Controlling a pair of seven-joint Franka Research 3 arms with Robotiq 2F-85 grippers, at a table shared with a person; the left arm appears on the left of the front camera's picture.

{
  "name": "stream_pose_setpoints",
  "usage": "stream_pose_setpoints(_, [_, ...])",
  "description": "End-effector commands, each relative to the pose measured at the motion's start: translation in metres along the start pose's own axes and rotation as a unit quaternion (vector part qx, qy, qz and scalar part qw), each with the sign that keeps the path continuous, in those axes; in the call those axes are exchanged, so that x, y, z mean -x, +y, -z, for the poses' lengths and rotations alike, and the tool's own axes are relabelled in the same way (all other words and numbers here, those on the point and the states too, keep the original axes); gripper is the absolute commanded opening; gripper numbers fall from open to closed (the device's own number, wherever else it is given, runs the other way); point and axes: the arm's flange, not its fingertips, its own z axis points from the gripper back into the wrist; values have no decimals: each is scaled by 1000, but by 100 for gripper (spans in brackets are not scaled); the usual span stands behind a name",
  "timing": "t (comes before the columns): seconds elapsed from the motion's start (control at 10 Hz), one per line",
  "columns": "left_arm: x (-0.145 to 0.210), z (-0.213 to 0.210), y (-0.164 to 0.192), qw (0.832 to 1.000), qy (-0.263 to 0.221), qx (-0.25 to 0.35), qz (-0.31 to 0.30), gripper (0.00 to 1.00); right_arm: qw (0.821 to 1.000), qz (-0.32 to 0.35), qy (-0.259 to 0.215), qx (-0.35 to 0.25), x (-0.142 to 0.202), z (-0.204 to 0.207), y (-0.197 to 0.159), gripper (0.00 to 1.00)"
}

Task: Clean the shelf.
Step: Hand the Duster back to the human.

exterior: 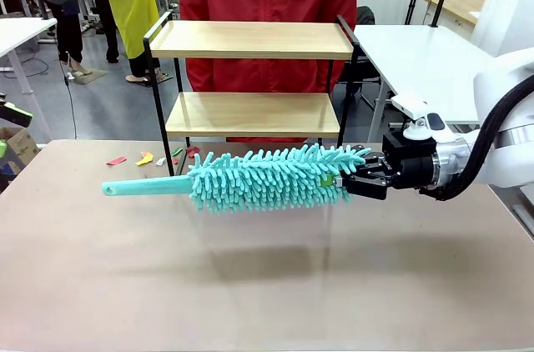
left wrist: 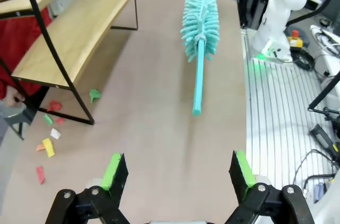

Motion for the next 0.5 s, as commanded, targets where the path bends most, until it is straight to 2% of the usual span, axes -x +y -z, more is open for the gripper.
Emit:
stream_pose_setpoints(0.0, [-5, 0, -3, 1000, -3, 2, 7, 100, 1000, 0, 0, 0, 0, 0, 0, 16])
stream_pose_setpoints(0.2, [-5, 0, -3, 1000, -3, 2, 7, 100, 996, -23, -83, 26, -39, -20, 14, 16])
stream_pose_setpoints(0.4, [-5, 0, -3, 1000, -3, 2, 7, 100, 982, -43, -165, 75, -76, -53, 33, 16])
